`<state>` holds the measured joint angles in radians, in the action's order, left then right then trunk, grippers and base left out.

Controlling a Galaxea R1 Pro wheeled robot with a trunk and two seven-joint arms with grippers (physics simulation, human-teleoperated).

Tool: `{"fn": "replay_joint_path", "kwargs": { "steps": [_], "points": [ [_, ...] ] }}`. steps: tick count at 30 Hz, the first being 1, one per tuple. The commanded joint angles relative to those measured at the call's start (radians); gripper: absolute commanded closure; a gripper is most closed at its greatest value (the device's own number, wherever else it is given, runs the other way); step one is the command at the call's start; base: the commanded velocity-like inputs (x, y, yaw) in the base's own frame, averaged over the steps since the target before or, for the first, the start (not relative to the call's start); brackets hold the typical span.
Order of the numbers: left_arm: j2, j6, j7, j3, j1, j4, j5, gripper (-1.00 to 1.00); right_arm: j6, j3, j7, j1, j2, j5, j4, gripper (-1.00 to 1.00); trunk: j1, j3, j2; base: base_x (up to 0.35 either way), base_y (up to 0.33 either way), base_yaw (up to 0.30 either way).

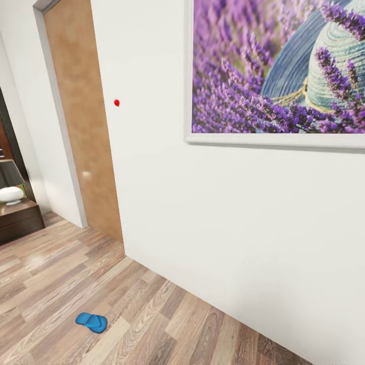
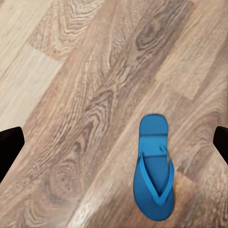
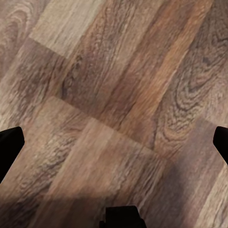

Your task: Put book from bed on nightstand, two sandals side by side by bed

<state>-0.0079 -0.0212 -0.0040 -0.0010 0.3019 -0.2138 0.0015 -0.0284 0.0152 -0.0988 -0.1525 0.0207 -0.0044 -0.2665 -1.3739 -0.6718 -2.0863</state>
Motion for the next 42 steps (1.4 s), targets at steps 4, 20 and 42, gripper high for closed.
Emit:
{"fn": "replay_joint_path", "kwargs": {
  "steps": [4,20,42],
  "points": [
    [0.000,-0.004,0.000,-0.001,0.000,-0.019,0.000,-1.00,-0.001,0.003,-0.004,-0.001,0.001,0.000,-0.014,-1.00,-0.015,-0.014,-0.029,0.000,0.000,0.000],
    [0.003,-0.023,-0.002,-0.004,0.025,-0.065,-0.001,-1.00,0.010,0.006,-0.007,-0.004,0.020,-0.001,-0.142,-1.00,-0.077,-0.064,-0.141,0.000,0.000,0.000],
    [0.003,-0.029,-0.004,-0.004,0.078,-0.059,-0.006,-1.00,0.011,0.008,-0.010,-0.006,0.050,0.001,-0.198,-1.00,-0.161,-0.133,-0.295,0.000,0.000,0.000]
  ]
}}
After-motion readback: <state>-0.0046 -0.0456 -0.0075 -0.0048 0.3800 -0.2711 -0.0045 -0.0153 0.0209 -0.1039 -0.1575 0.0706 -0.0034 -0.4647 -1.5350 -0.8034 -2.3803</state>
